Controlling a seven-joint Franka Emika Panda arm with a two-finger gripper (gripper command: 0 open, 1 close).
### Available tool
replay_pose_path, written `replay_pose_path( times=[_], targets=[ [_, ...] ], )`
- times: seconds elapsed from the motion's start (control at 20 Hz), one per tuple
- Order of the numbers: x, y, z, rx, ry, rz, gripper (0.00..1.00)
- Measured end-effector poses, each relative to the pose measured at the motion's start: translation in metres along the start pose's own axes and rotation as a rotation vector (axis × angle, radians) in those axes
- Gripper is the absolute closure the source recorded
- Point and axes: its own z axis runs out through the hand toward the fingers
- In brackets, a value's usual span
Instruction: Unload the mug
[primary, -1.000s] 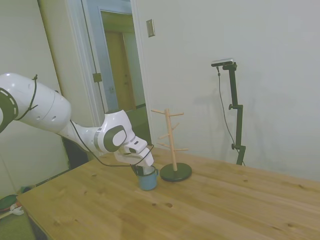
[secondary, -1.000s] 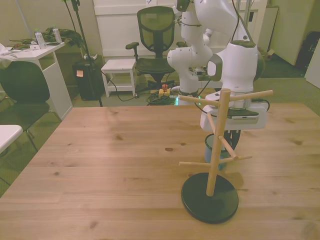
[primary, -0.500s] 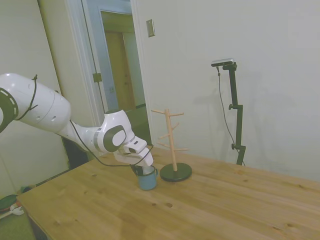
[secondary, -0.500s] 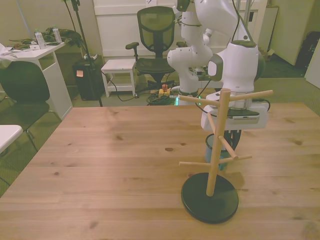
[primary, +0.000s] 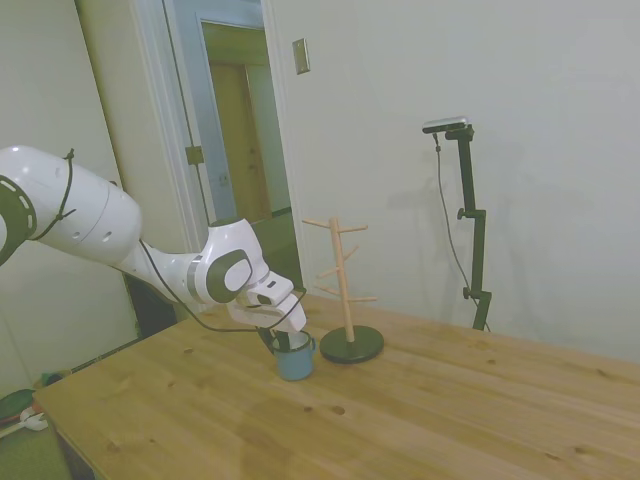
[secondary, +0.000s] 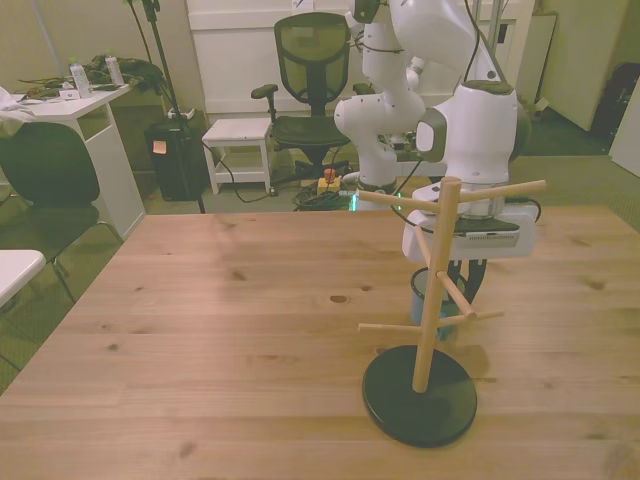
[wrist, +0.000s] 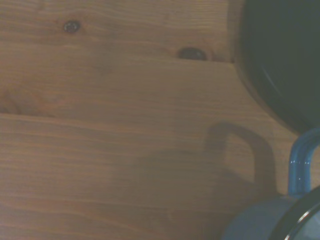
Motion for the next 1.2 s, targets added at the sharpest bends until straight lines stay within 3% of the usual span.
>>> replay_pose_path(
  times=[0.55,0.85,1.2],
  targets=[
    [-0.002,-0.001,-0.026,0.045,0.037,-0.028,0.00],
    [-0.013,0.006,-0.051,0.113,0.079,-0.063,0.00],
    [-0.045,0.023,-0.105,0.210,0.142,-0.152,0.00]
  ],
)
